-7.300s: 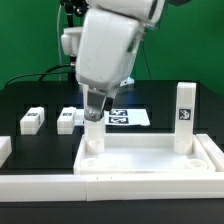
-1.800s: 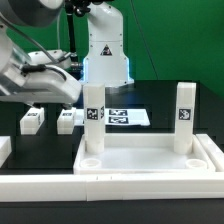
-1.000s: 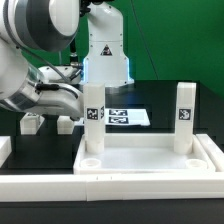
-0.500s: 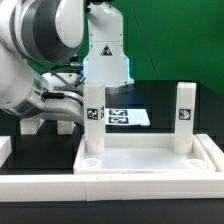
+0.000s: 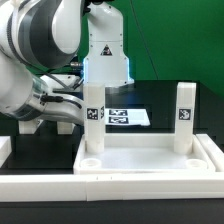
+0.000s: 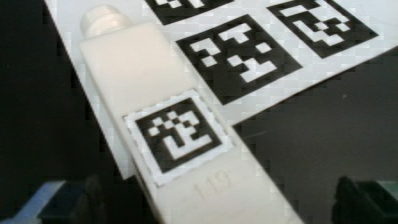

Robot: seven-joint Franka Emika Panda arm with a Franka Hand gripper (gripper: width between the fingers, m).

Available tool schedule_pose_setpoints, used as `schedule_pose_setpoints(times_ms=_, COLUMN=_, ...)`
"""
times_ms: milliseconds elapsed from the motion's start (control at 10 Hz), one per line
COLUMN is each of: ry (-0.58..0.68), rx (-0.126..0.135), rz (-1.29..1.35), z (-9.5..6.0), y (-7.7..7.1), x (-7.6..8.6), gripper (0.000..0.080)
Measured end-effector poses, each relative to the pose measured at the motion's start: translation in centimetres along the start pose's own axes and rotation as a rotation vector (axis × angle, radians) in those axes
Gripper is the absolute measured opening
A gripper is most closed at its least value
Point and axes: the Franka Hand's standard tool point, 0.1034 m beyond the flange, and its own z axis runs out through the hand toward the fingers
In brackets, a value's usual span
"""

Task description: Assemble desk

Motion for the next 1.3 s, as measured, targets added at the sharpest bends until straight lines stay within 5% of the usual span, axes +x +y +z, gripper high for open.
schedule_pose_setpoints(times_ms=200, ry=0.0, rx=0.0, rz=0.0, z=0.0, y=0.0, x=0.0, gripper=0.0387)
schedule_pose_setpoints(times_ms=300, ry=0.0, rx=0.0, rz=0.0, z=0.0, y=0.0, x=0.0, gripper=0.0387)
schedule_pose_setpoints(times_ms=400, ry=0.0, rx=0.0, rz=0.0, z=0.0, y=0.0, x=0.0, gripper=0.0287)
schedule_pose_setpoints(times_ms=1200, ry=0.002, rx=0.001, rz=-0.001, z=-0.1, y=0.0, x=0.0, gripper=0.0287)
schedule_pose_setpoints(times_ms=1300, ry=-0.012, rx=0.009, rz=-0.006, z=-1.3, y=-0.1, x=-0.9, gripper=0.0287)
